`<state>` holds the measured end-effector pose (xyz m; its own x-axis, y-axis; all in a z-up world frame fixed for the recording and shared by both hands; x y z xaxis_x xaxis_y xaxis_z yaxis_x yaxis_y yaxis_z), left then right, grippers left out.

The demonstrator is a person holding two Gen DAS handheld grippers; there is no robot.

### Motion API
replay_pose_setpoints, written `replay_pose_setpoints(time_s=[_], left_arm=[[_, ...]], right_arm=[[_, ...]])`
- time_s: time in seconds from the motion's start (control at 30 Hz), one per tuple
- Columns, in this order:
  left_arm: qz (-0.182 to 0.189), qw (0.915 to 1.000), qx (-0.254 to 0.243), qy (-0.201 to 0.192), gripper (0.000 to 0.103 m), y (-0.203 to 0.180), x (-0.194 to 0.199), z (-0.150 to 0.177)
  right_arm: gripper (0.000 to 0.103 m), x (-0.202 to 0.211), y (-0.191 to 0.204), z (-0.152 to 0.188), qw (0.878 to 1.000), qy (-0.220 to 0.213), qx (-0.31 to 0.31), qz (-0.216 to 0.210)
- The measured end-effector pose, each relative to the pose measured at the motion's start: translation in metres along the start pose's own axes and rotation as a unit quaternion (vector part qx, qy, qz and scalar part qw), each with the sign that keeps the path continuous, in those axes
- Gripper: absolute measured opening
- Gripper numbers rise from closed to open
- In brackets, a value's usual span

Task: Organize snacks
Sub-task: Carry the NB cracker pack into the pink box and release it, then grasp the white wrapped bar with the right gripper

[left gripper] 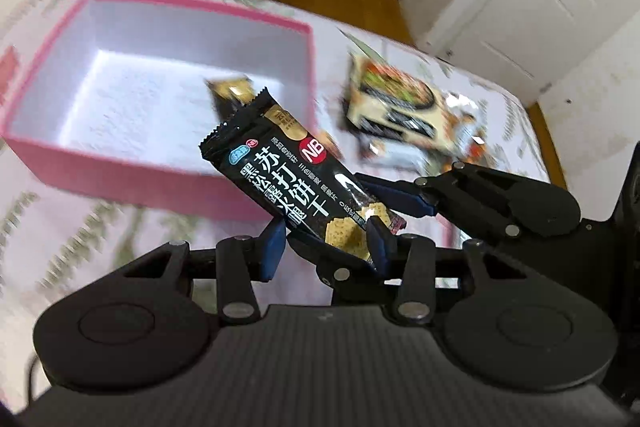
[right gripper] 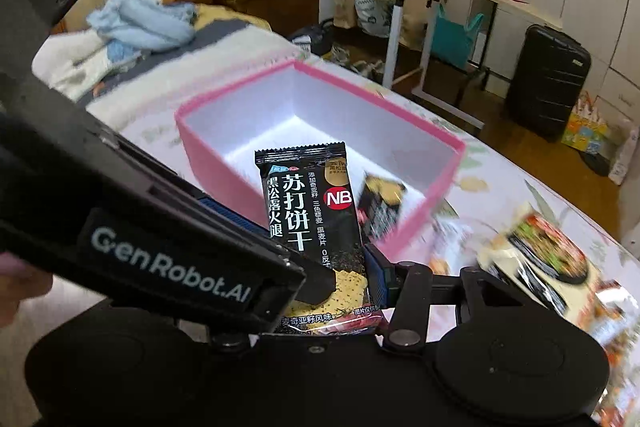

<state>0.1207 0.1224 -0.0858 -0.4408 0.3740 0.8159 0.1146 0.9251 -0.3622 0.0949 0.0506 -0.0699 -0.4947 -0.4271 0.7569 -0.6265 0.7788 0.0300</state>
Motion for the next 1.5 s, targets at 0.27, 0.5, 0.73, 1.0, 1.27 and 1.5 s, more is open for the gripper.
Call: replay_pose_setpoints(time_s=[0.27, 0.5, 0.73, 1.0, 1.27, 1.5], left_arm=[[-0.029, 0.9994, 0.015, -0.014, 0.042, 0.054, -0.033, -0.052], [-0.040, 0.9977, 0.048, 0.025, 0.042, 0.090, -0.082, -0.080], [-0.047, 0.9952, 0.071, 0.049, 0.045, 0.104, -0.106, -0.073], [-0.076, 0.9967, 0.027, 0.010, 0.052, 0.085, -0.079, -0.071], [-0.046, 0.9976, -0.043, -0.029, 0.052, 0.025, -0.020, -0.065], [-0.017, 0.9926, -0.117, -0.025, 0.052, -0.046, -0.013, -0.047]], right_arm=[[0.054, -0.068, 0.000, -0.038, 0.999, -0.010, 0.028, 0.019], [0.054, -0.124, -0.024, -0.053, 0.997, 0.050, -0.064, -0.021], [0.059, -0.142, -0.027, -0.044, 0.994, 0.069, -0.076, -0.033], [0.062, -0.091, -0.035, -0.044, 0.995, 0.038, -0.074, -0.047], [0.062, 0.011, -0.073, -0.010, 0.994, -0.012, -0.109, -0.011], [0.062, 0.075, -0.121, 0.058, 0.985, -0.011, -0.163, 0.064]])
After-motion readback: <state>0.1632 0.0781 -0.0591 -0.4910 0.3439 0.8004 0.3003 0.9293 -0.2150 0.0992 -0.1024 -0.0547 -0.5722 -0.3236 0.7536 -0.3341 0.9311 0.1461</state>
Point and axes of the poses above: each gripper's, at about its wrist camera, not at the fingertips, and x roughly against the way its jaws point, y to its left, z to its underside, the point moved 8 cm from there along -x, roughly the way its jaws point, and after that the axes turned 1 degree about -z, right-handed, at the moved point
